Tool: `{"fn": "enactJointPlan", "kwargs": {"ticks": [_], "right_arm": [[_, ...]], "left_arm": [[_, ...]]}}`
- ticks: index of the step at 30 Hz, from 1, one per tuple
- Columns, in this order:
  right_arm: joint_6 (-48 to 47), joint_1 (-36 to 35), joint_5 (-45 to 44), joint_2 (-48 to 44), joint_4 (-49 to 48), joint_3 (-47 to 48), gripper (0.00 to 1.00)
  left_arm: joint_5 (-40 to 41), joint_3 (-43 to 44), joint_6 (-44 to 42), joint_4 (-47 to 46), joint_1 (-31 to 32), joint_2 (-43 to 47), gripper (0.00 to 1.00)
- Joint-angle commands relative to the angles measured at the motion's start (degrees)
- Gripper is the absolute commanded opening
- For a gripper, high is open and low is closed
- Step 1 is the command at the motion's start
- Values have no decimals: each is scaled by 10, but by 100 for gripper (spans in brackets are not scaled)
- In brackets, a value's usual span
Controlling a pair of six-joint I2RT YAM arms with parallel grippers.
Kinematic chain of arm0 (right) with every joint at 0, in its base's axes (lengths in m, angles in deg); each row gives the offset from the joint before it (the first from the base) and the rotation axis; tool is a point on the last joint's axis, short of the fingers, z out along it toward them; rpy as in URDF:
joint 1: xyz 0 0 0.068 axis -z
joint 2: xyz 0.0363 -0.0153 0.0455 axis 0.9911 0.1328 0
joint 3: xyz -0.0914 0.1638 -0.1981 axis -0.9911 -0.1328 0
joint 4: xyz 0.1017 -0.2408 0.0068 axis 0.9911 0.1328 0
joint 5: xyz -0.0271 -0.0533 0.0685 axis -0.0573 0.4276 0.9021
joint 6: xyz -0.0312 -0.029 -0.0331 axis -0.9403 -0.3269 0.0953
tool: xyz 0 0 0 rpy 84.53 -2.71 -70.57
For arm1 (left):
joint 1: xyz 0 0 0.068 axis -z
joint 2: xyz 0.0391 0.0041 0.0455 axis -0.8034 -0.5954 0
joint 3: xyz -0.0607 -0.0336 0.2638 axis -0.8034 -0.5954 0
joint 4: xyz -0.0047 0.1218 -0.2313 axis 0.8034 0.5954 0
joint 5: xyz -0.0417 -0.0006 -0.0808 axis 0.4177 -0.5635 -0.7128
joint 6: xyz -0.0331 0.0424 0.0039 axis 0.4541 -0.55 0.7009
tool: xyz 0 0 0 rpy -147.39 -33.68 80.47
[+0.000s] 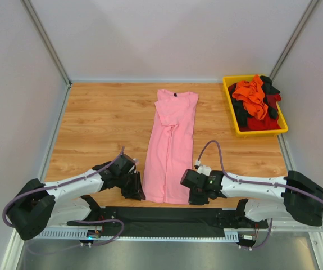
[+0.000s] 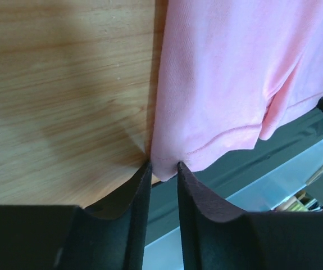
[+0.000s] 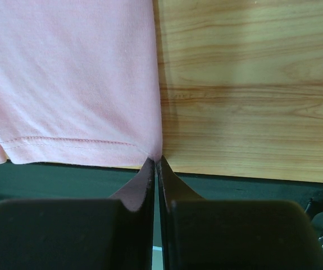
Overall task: Fold and stack the t-shirts
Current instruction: Fold the tshirt
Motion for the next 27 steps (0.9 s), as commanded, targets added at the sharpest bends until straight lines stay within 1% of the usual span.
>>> {"fn": "enactJointPlan", "kwargs": {"ticks": [1, 3, 6, 7, 9, 12, 16, 20, 24, 27], "right_arm": [[-6, 0, -15, -1, 1, 6, 0], [-6, -1, -15, -1, 4, 6, 0], [-7, -1, -18, -3, 9, 10, 0], [-7, -1, -19, -4, 11, 12, 0], [-8, -1, -19, -6, 15, 16, 0], [-15, -1, -23, -9, 22, 27, 0], [-29, -1, -32, -7, 27, 43, 0], [-47, -1, -35, 8, 30, 59, 0], [-71, 3, -53, 11, 49, 84, 0], [-93, 26, -57, 6, 59, 94, 0]], "left_arm": [[28, -6, 1, -4, 6, -8, 32], [32, -2, 2, 0, 6, -2, 23], [51, 5, 2, 30, 6, 7, 17], [57, 8, 2, 41, 6, 8, 13], [59, 15, 1, 49, 7, 15, 6], [52, 23, 5, 48, 7, 23, 0], [26, 34, 9, 31, 7, 23, 0], [13, 64, 5, 31, 7, 4, 0], [17, 114, -12, 69, 7, -35, 0], [39, 161, -27, 97, 5, -66, 0]]}}
